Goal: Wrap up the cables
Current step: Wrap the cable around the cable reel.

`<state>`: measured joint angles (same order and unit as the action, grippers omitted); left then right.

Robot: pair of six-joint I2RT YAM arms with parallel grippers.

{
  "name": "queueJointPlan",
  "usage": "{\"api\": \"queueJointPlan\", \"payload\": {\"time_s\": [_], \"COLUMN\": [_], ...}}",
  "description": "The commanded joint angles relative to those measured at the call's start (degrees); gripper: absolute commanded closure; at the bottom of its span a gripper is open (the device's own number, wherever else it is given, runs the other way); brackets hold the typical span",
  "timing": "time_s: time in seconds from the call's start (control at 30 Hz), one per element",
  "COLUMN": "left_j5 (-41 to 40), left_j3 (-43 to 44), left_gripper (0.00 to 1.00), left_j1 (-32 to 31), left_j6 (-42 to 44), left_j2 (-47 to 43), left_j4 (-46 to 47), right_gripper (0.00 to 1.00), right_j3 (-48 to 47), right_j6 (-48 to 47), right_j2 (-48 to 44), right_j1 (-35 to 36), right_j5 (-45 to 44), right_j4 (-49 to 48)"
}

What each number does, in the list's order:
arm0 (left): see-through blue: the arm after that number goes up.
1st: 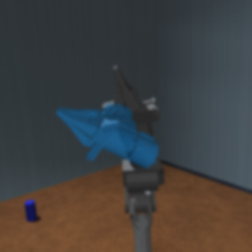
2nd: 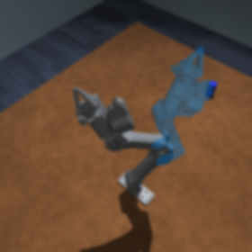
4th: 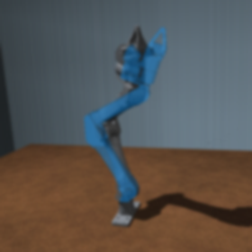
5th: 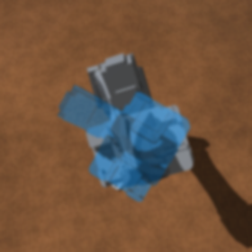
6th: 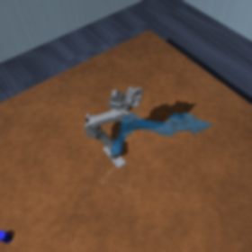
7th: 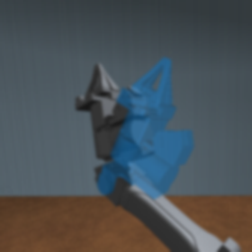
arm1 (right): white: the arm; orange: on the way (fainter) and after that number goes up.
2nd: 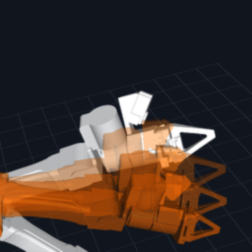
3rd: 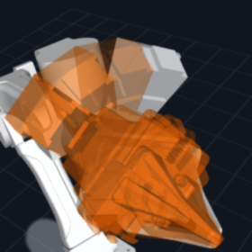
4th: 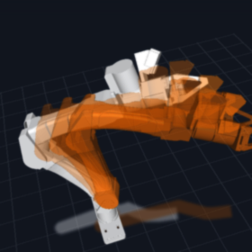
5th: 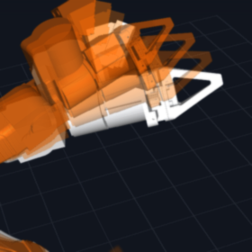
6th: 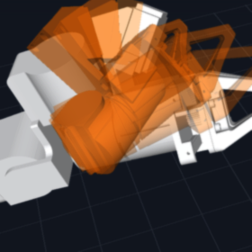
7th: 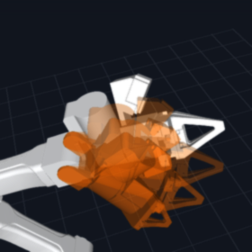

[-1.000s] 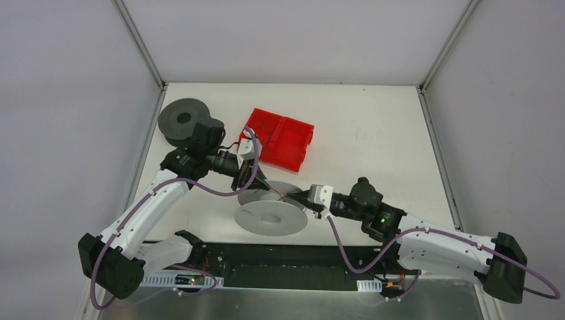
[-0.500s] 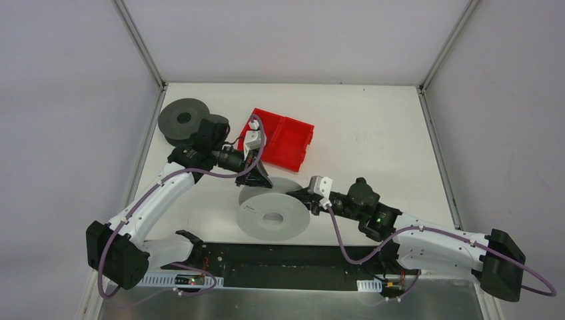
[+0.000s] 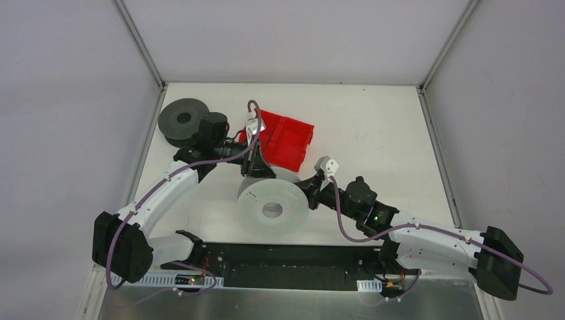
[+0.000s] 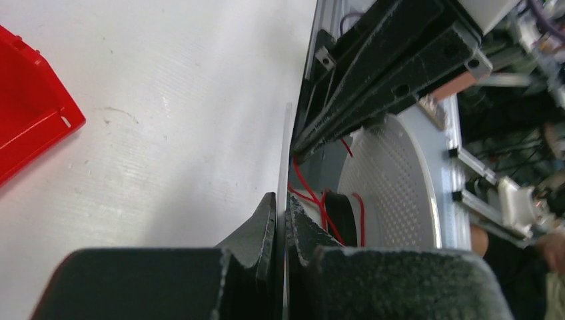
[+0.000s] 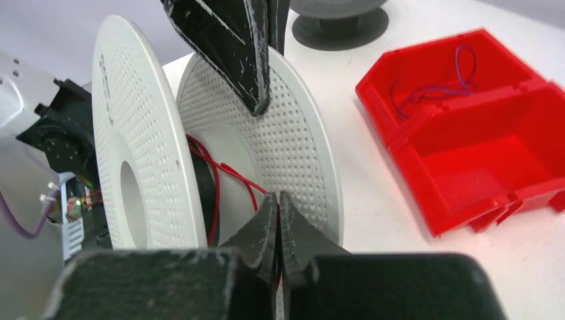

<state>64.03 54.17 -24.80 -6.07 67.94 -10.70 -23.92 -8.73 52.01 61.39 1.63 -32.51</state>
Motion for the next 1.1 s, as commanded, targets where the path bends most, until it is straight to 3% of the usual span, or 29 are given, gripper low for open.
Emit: {"api": "queueJointPlan", "payload": {"time_s": [0.0, 0.13, 0.7, 1.07], "left_j5": [-0.6, 0.8, 4.6, 4.4], "left_j3": [-4.8, -9.7, -8.0, -8.5], "left_gripper": [1.00, 1.00, 1.00, 1.00], "left_j1": [1.0, 1.3, 1.5, 1.9], "left_j6": [-27.1, -36.2, -28.8, -28.6], "left_j2": [1.7, 2.5, 1.5, 1.4], "left_j4": [26.2, 40.0, 32.2, 30.6], "right_gripper": [1.00, 0.99, 0.87, 0.81], "right_j3": [-1.3, -1.3, -1.6, -1.7], "right_j6": [9.8, 14.5, 11.2, 13.6], "right_j2": [2.3, 1.5, -2.1, -7.4], "right_j1": [-0.3, -0.6, -0.9, -0.9], "right_j5": [-7.7, -9.3, -9.9, -17.7], "right_j4": [-1.9, -0.5, 4.2, 7.8]}}
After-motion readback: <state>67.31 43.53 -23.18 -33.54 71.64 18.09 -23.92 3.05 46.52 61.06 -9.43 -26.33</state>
